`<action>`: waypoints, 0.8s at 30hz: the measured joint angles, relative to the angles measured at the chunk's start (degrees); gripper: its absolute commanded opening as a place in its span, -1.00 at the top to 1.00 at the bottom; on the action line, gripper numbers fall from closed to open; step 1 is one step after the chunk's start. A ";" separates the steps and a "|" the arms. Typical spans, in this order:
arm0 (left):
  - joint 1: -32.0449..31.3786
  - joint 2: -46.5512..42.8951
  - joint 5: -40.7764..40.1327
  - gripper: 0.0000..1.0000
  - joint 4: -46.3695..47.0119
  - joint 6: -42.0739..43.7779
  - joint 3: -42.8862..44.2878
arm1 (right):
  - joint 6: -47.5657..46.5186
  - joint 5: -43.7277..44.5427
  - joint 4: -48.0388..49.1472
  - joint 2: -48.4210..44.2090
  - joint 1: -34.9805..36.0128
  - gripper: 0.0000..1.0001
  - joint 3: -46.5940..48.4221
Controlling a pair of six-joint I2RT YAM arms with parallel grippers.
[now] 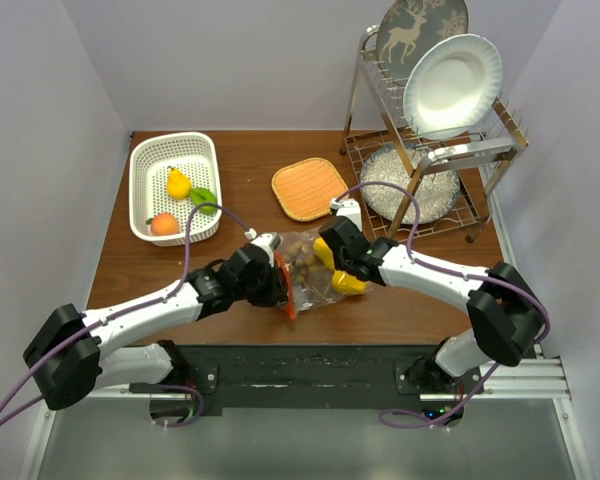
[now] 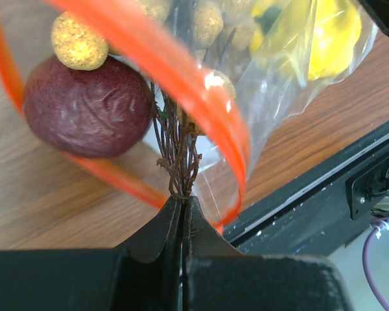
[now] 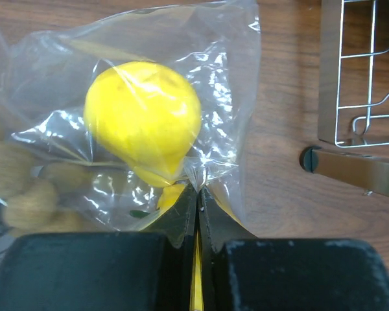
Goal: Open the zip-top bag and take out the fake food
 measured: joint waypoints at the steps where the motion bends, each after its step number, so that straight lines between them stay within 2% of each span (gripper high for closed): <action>1: 0.57 -0.11 0.61 1.00 -0.85 0.11 0.31 | -0.11 0.37 -0.04 0.09 0.02 1.00 0.09; 9: 2.56 -0.85 4.98 1.00 -10.51 1.86 2.99 | -0.04 3.34 -0.87 1.95 0.33 1.00 0.90; 16: 2.64 -0.92 3.45 1.00 -15.82 5.07 6.36 | 0.39 4.09 -1.84 3.45 0.33 1.00 1.79; 24: 2.73 3.76 2.84 1.00 -11.19 7.67 7.50 | 0.61 2.82 -2.40 3.48 0.33 1.00 1.88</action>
